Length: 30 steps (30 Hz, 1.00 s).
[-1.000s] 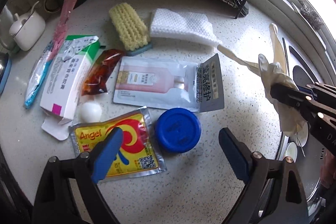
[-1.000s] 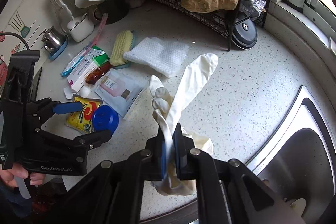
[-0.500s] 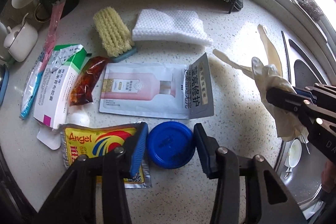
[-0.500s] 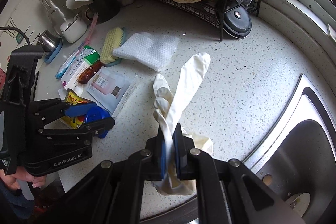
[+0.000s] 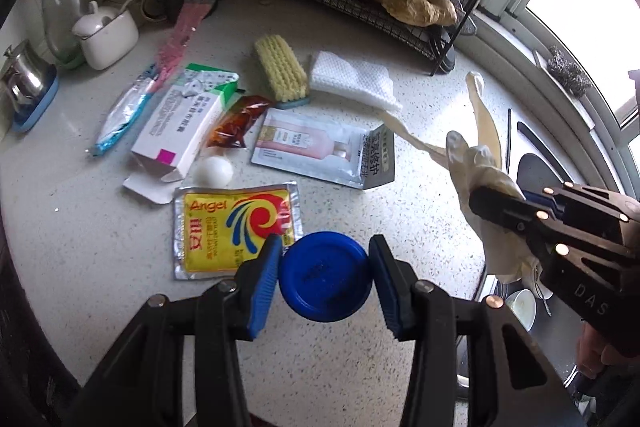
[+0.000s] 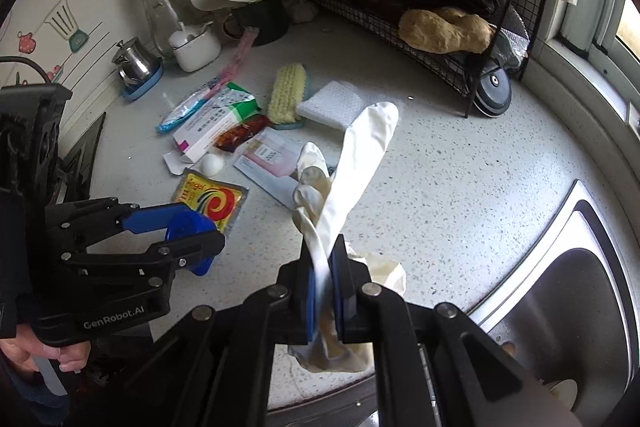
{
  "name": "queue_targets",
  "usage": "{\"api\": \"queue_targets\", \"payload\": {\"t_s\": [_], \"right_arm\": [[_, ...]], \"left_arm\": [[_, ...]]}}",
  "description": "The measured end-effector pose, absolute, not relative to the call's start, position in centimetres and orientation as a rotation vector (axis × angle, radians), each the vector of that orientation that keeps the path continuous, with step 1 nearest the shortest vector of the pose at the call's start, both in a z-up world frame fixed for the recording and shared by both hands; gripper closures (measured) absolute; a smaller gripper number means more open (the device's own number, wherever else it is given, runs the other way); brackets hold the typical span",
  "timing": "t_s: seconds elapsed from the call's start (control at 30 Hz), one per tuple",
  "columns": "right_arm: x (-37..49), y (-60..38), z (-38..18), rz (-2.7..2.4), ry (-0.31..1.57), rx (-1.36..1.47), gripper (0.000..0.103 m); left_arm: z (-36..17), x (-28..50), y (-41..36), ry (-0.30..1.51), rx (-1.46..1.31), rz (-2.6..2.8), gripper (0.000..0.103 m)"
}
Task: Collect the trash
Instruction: 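Carry gloves and blue cap down over the red bucket and release both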
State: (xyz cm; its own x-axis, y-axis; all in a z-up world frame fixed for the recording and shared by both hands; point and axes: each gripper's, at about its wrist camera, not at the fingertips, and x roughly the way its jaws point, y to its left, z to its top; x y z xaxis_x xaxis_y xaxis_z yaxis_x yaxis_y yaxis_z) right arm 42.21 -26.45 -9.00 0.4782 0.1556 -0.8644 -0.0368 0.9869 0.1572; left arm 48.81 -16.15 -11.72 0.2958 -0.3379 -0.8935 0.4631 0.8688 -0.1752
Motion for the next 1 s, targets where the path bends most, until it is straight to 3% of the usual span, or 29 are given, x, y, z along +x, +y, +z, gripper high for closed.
{"api": "queue_targets", "payload": {"t_s": [0.53, 1.0], "right_arm": [[34.0, -9.5, -6.3, 0.444, 1.01, -0.073, 0.097], [20.6, 6.7, -12.5, 0.715, 1.119, -0.187, 0.097]], "left_arm": [[-8.6, 35.1, 2.7, 1.072, -0.047, -0.221, 0.061], [-15.2, 17.1, 17.7, 1.176, -0.149, 0.045, 0.061]]}}
